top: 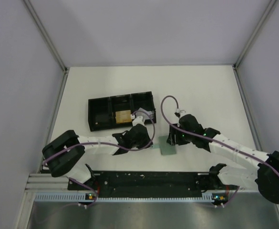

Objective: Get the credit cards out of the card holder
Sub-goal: Open the card holder at the center of the board.

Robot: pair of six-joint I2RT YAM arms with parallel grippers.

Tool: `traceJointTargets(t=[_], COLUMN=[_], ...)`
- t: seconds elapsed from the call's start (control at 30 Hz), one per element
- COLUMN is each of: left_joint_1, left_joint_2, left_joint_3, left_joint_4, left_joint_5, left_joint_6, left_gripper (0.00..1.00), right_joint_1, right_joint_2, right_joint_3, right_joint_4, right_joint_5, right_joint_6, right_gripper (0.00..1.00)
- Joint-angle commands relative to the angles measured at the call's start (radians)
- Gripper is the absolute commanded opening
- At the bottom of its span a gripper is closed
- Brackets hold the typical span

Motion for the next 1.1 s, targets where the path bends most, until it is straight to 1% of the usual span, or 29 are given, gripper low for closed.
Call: traceJointTargets(t=[0.0, 0.1, 0.17, 0.33, 0.47, 0.7, 0.87, 1.07], left_joint_1=[0.001, -0.001, 0.001, -0.001, -0.001, 0.001, -0.001, -0.001], left_joint_2=[0.038, 0.051, 0.051, 0.048, 0.045, 0.046, 0.046, 0.046], left_joint_3=[0.025, 0.027, 0.024, 0.010, 0.002, 0.001, 0.001, -0.001], left_joint_4=[-0.015, -0.012, -0.006, 0.003, 0.014, 0.017, 0.017, 0.014], left_joint_5=[0.027, 0.034, 0.036, 0.040, 0.042, 0.042, 0.040, 0.037], left_joint_6=[0.016, 0.018, 0.016, 0.012, 0.007, 0.007, 0.007, 0.007], left_gripper=[0.11, 0.11, 0.11, 0.11, 0.11, 0.10, 0.10, 0.09], right_joint_1=[0.056, 0.100, 0.142, 0.263, 0.317, 0.363, 0.377, 0.375], right_joint_2=[-0.093, -0.102, -0.081, 0.037, 0.148, 0.269, 0.295, 0.337], right_joint_3=[0.094, 0.117, 0.127, 0.164, 0.201, 0.244, 0.258, 0.264], right_joint_4=[-0.070, -0.084, -0.089, -0.110, -0.130, -0.152, -0.158, -0.164], right_joint_5=[0.160, 0.192, 0.235, 0.376, 0.451, 0.511, 0.502, 0.531], right_joint_6=[-0.043, -0.061, -0.064, -0.049, -0.040, -0.037, -0.029, -0.029], right_gripper=[0.61, 0.70, 0.79, 0.89, 0.91, 0.93, 0.94, 0.95])
